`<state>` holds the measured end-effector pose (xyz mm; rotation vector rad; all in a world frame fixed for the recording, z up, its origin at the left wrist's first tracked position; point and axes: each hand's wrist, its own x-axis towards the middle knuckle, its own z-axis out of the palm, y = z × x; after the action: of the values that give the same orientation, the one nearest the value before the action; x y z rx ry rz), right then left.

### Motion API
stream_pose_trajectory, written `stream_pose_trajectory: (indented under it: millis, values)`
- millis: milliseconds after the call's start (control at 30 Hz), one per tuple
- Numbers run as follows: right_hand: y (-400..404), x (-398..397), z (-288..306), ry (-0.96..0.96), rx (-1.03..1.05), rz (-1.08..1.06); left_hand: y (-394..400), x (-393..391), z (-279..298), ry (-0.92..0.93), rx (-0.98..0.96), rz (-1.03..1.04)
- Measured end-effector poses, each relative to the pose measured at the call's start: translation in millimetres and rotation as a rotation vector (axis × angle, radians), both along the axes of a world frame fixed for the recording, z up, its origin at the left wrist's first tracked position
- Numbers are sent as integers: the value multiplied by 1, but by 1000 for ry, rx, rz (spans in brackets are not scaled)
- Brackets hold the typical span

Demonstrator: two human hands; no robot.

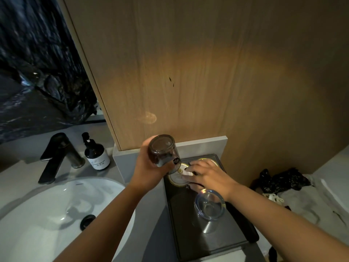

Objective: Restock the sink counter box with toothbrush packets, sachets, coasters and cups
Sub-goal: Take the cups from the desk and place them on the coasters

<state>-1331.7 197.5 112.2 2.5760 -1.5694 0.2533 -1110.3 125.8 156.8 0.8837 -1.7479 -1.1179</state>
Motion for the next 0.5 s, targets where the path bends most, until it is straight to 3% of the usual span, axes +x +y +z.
stream_pose_trajectory:
  millis: [267, 500]
  values:
    - [1, -10, -6, 4, 41, 11, -1, -5, -5, 25, 64, 6]
    - [7, -10, -10, -137, 44, -53, 3, -10, -10, 9, 50, 11]
